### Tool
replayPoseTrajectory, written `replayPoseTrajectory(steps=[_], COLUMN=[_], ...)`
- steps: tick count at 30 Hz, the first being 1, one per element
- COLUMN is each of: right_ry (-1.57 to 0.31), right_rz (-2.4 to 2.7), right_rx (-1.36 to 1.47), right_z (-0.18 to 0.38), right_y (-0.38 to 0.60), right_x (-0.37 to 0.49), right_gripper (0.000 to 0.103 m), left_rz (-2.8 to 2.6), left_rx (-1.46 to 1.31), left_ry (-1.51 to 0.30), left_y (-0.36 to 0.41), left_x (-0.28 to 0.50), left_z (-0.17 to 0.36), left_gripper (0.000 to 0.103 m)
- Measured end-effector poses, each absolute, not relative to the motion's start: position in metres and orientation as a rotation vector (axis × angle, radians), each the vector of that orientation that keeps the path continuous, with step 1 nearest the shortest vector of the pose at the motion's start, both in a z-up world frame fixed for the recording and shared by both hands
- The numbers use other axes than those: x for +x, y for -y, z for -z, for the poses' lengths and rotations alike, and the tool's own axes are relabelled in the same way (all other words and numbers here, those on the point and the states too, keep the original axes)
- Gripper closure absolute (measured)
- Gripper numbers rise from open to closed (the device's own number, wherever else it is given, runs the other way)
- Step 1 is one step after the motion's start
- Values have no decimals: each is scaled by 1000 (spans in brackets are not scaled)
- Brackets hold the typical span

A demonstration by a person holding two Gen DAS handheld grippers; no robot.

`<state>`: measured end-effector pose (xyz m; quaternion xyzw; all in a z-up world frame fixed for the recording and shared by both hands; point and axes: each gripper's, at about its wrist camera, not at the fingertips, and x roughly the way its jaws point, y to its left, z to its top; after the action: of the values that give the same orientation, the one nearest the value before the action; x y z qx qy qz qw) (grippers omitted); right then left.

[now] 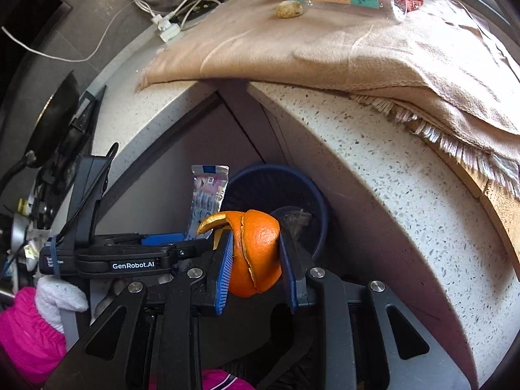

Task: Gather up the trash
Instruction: 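Carry the toothpaste tube in the left tool while the right tool carries the orange peel to the basket, then open both tools to drop the tube and orange peel into the basket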

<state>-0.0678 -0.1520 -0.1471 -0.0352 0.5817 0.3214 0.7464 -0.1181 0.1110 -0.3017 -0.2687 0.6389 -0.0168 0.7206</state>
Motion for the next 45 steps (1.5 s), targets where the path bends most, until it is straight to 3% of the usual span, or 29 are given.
replayPoseTrajectory(steps=[15,32,36,39,45], right_ry=[-1295,-1322,-1313,-1310,-1305], right_rz=[-711,-721,-728,-721,-729], right_rx=[-249,-333,-351,-362,-362], right_z=[194,217,216,214,205], right_y=[119,89,88,85,81], right_x=[-68,-65,-66,-65,-64], right_gripper=[77,77,73,71,70], left_rz=[-17,-50,-60,-66,-70], left_rx=[-595,-555,-538,-533,-536], left_ry=[-1466,-1490,-1495,-1491,-1479], left_y=[-102,-99,-96,-96,-109], left_x=[-107,-96,-94,-93,-92], left_z=[339,331,327,322,314], left_gripper=[41,41,41,32,28])
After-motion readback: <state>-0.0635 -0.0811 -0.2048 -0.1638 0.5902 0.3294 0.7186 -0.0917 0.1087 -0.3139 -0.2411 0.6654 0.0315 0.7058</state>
